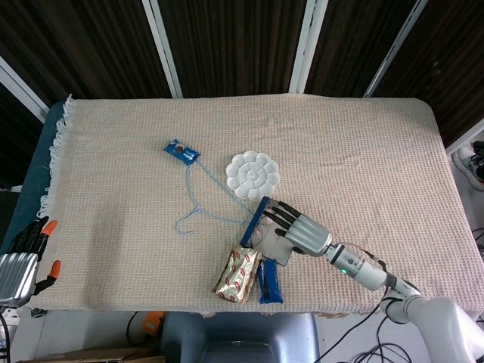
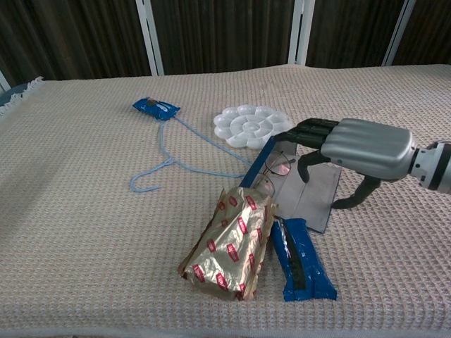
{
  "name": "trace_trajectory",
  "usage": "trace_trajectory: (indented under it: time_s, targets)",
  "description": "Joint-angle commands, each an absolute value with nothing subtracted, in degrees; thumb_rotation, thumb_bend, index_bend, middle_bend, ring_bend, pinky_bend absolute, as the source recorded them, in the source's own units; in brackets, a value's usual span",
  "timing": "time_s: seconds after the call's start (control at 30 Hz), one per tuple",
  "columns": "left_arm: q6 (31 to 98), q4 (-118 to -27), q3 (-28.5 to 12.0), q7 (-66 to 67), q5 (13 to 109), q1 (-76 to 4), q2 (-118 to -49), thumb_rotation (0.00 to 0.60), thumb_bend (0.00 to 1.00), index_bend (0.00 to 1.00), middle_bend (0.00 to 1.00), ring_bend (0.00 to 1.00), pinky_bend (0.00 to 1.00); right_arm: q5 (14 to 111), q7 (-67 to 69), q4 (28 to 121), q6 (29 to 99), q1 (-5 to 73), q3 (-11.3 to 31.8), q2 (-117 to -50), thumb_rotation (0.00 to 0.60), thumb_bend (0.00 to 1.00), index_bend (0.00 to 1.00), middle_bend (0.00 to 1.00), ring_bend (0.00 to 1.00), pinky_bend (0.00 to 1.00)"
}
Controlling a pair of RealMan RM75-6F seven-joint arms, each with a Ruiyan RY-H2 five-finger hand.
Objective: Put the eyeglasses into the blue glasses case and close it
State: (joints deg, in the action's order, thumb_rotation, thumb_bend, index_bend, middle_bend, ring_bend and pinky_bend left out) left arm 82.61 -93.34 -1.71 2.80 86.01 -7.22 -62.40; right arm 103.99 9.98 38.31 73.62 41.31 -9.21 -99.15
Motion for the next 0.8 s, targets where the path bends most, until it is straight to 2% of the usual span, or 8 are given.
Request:
trace_trajectory:
  time_s: [0.03, 0.8]
  targets:
    - [82.64, -93.33, -1.72, 2.77, 85.98, -7.20, -62.38, 0.600, 0.43, 0.00, 0.00, 0.01, 0.15, 104.34, 10.36, 37.32, 73.47, 41.36, -9.50, -99.43, 0.600, 0.30, 0.57, 0.00, 0.00, 0.00]
    - [82.72, -93.30, -1.86, 2.94, 85.67, -7.16, -62.46, 0.600, 0.43, 0.00, 0.00, 0.01, 0.15, 104.97, 7.51, 35.22, 71.04, 42.49, -9.75, -100.34, 0.600, 0.30, 0.56, 0.00, 0.00, 0.00]
